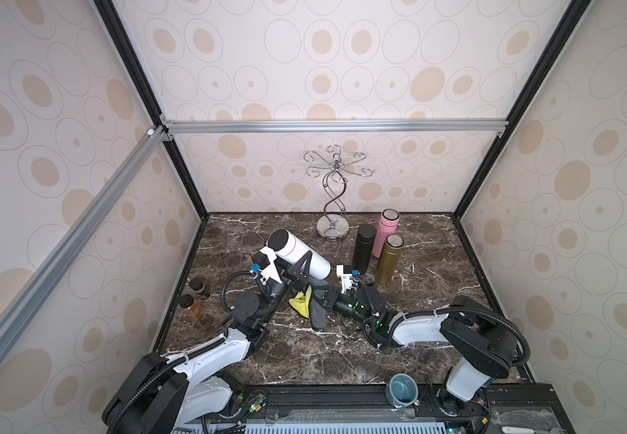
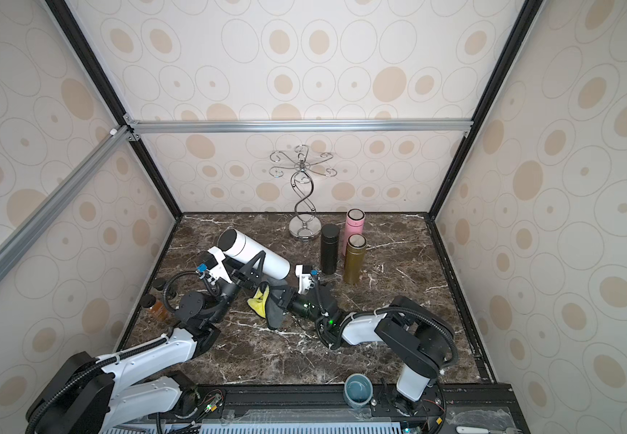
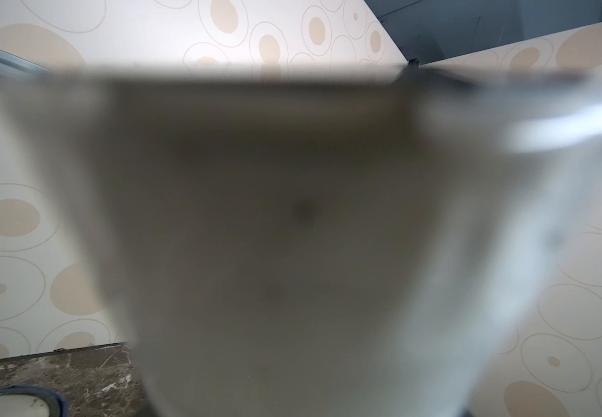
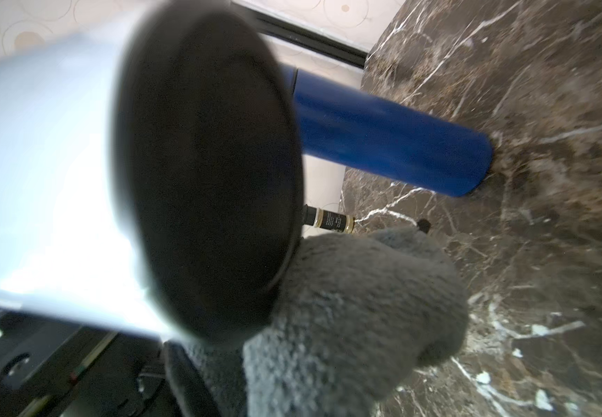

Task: Wipe the surface of the thermos
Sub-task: Wipe the dirt from the surface of the thermos.

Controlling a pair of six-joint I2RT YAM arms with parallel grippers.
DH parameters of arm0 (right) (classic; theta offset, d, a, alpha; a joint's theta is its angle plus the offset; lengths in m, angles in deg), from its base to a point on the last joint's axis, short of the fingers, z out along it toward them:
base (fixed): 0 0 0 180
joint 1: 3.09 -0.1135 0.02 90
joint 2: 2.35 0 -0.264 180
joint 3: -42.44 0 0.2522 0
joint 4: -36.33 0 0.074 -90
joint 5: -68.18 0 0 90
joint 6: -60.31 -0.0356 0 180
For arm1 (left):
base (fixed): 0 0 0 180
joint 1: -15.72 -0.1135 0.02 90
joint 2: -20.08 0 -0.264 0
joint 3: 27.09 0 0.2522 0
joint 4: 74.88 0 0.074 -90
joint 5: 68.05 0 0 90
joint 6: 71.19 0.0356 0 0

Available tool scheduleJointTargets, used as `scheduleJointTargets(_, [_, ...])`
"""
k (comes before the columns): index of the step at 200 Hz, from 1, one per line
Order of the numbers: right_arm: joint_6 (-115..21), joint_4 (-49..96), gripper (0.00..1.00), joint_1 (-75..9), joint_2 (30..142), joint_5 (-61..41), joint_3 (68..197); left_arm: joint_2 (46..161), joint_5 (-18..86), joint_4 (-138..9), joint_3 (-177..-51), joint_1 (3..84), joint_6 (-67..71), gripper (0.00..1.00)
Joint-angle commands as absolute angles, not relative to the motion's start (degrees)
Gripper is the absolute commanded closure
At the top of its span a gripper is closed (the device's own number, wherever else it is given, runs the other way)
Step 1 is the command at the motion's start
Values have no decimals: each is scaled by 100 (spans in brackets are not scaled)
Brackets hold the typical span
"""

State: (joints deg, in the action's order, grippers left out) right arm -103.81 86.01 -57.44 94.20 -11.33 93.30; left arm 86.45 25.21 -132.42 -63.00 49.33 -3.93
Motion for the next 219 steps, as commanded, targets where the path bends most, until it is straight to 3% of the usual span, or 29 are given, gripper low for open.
scheduleJointTargets(1, [-10896, 8658, 100, -6060, 9503, -1059, 9501, 8766, 2514, -13660, -6646, 4963, -285, 100])
scheduleJointTargets(40, [-10592, 8253, 100, -6129, 9293, -1480, 9262, 8825, 2658, -13783, -6638, 4960, -418, 100])
scheduleJointTargets(82, [-9618, 6633, 100, -6171, 8623, -2068, 9762, 8778, 2696, -13776, -6547, 4989, -443, 100])
scheduleJointTargets(131, [-8738, 5827, 100, -6245, 7843, -2812, 9889, 8714, 2708, -13784, -6502, 5011, -469, 100])
scheduleJointTargets(219, [-8492, 5442, 100, -6251, 8188, -3101, 10091, 8554, 2776, -13637, -6546, 5054, -345, 100])
